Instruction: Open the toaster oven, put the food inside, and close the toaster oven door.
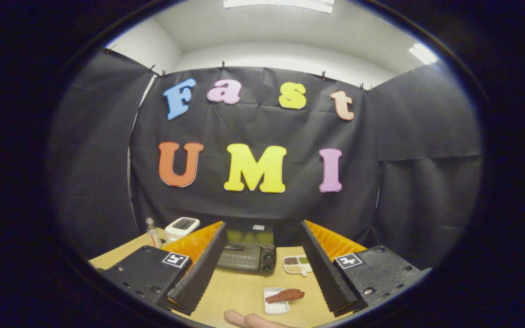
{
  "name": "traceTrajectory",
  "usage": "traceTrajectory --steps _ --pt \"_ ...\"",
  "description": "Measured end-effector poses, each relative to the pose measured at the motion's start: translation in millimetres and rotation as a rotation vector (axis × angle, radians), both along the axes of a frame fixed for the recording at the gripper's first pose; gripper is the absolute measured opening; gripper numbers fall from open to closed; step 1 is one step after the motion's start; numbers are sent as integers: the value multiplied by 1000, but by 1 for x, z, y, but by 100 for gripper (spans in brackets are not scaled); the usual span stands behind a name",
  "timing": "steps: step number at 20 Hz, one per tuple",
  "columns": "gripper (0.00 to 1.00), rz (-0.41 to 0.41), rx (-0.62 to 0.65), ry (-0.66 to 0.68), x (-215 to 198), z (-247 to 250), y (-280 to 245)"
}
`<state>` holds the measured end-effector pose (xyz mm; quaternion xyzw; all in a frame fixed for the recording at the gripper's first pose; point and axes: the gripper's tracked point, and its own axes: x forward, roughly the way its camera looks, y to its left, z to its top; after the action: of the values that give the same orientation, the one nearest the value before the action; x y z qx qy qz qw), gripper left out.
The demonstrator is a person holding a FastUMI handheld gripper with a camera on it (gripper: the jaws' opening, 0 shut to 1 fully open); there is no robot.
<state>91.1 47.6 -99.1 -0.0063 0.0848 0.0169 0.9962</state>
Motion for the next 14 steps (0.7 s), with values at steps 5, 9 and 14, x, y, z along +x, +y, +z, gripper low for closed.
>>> traceTrajectory --steps 5,9,14 --pt "100 -10 6 61 60 -46 19" --pt "100 -15 19 89 98 -76 32" --pt "100 -2 16 166 151 -119 52"
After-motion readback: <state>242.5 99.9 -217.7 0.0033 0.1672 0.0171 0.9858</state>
